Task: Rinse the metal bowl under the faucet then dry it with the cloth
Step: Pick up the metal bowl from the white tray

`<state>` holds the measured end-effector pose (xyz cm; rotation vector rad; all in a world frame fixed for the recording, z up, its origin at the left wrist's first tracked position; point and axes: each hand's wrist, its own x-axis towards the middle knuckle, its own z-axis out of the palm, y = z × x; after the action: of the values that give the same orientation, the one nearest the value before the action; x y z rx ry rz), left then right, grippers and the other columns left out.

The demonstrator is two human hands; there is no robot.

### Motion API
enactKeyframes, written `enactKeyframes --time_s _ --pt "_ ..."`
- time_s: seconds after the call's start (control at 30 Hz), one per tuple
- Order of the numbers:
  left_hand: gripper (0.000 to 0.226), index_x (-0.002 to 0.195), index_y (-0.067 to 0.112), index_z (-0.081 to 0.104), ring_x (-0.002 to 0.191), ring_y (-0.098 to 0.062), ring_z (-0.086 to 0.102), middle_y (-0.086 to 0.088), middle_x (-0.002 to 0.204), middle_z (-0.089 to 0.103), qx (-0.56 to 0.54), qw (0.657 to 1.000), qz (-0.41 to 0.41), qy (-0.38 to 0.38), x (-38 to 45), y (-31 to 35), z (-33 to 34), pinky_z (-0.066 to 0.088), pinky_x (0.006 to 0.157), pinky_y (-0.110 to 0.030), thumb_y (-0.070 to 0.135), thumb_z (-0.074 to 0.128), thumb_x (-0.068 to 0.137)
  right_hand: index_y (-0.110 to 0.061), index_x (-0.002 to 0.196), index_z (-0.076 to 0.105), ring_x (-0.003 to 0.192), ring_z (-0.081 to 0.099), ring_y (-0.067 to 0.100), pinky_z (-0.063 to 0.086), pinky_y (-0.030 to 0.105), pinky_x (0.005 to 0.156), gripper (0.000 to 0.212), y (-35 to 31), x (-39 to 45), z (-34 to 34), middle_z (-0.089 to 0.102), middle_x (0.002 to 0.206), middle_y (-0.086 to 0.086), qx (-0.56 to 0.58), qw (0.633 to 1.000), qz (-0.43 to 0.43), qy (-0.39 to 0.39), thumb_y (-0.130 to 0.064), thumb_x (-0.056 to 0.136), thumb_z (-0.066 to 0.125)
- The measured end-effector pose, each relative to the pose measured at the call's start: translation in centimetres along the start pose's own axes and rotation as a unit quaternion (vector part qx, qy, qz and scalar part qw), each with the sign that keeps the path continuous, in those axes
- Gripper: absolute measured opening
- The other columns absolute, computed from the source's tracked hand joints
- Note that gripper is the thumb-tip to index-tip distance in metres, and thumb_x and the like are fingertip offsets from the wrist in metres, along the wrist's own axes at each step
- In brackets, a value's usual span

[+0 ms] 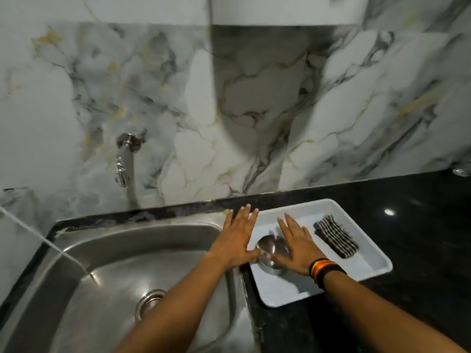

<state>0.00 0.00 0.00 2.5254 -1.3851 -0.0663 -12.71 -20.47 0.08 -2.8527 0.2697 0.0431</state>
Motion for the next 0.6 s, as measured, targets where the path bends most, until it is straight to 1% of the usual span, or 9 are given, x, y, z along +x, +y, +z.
enactKeyframes --time_s 0.07,0.1,0.17,0.27,0.33,0.4,0.5,0.53,0.6 --pt "0.122 0.17 0.017 -0.015 0.166 -0.028 -0.012 -0.016 0.178 -0.013 0.001 0.998 0.009 -0.065 1.4 1.5 1.6 -0.021 0.129 -0.047 0.073 0.06 0.092 -0.023 0.164 -0.009 0.161 -0.003 0.024 0.01 0.05 0.129 0.132 2.1 -0.6 0.7 -0.014 0.172 0.006 0.022 0.999 0.005 -0.044 -0.096 0.069 0.047" --pt "0.126 0.169 0.019 -0.017 0.166 -0.027 -0.011 -0.015 0.178 -0.012 0.002 0.995 -0.001 -0.096 1.9 2.1 2.2 -0.022 0.128 -0.045 0.07 0.066 0.09 -0.023 0.164 -0.01 0.161 -0.001 0.024 0.012 0.049 0.129 0.136 3.1 -0.9 1.3 -0.012 0.173 0.006 0.025 0.998 0.008 -0.054 -0.095 0.068 0.054" --pt "0.135 0.169 0.023 -0.019 0.166 -0.026 -0.009 -0.012 0.179 -0.008 -0.002 0.99 -0.016 -0.138 2.9 3.0 3.4 -0.021 0.129 -0.045 0.069 0.075 0.084 -0.022 0.164 -0.009 0.16 -0.001 0.022 0.014 0.047 0.129 0.142 4.6 -1.1 2.2 -0.01 0.173 0.006 0.037 0.996 0.005 -0.076 -0.094 0.064 0.061" --pt "0.145 0.168 0.028 -0.02 0.166 -0.027 -0.002 -0.011 0.18 0.002 -0.016 0.984 -0.051 -0.171 4.1 4.0 4.9 -0.02 0.128 -0.046 0.065 0.086 0.075 -0.021 0.165 -0.007 0.161 0.003 0.022 0.016 0.046 0.129 0.146 5.8 -0.1 2.7 -0.005 0.174 0.005 0.056 0.993 -0.018 -0.102 -0.091 0.061 0.069" --pt "0.148 0.169 0.028 -0.018 0.164 -0.029 0.013 -0.012 0.177 0.02 -0.038 0.98 -0.085 -0.174 4.6 4.4 5.6 -0.018 0.126 -0.045 0.06 0.09 0.073 -0.02 0.165 -0.004 0.159 0.012 0.024 0.02 0.046 0.128 0.147 5.8 0.7 2.9 0.004 0.174 0.005 0.081 0.99 -0.023 -0.116 -0.085 0.059 0.075" --pt "0.148 0.169 0.025 -0.017 0.16 -0.03 0.026 -0.012 0.171 0.034 -0.062 0.977 -0.111 -0.173 4.9 4.9 5.8 -0.012 0.129 -0.043 0.055 0.092 0.073 -0.02 0.165 0.0 0.157 0.022 0.024 0.023 0.047 0.127 0.146 5.4 1.5 3.2 0.014 0.173 0.003 0.112 0.985 -0.018 -0.126 -0.077 0.058 0.082" --pt "0.153 0.168 0.025 -0.02 0.159 -0.033 0.027 -0.014 0.169 0.036 -0.09 0.974 -0.121 -0.168 4.6 5.1 5.0 -0.001 0.132 -0.043 0.051 0.095 0.071 -0.023 0.165 0.003 0.155 0.027 0.022 0.02 0.047 0.128 0.143 5.1 2.1 3.5 0.022 0.171 0.002 0.135 0.983 -0.027 -0.123 -0.074 0.058 0.084" --pt "0.156 0.167 0.027 -0.023 0.16 -0.035 0.026 -0.014 0.169 0.036 -0.092 0.974 -0.118 -0.167 4.5 4.8 4.8 0.004 0.133 -0.046 0.051 0.096 0.068 -0.023 0.165 0.003 0.155 0.027 0.022 0.02 0.047 0.128 0.143 4.9 2.1 3.4 0.023 0.17 0.002 0.146 0.981 -0.03 -0.122 -0.073 0.059 0.085" --pt "0.165 0.164 0.034 -0.029 0.158 -0.039 0.026 -0.013 0.166 0.039 -0.092 0.976 -0.113 -0.16 4.5 3.8 4.0 0.018 0.132 -0.055 0.053 0.098 0.062 -0.025 0.165 0.005 0.152 0.032 0.023 0.029 0.045 0.125 0.143 4.4 1.8 2.8 0.026 0.169 0.002 0.166 0.981 -0.02 -0.099 -0.072 0.057 0.086"
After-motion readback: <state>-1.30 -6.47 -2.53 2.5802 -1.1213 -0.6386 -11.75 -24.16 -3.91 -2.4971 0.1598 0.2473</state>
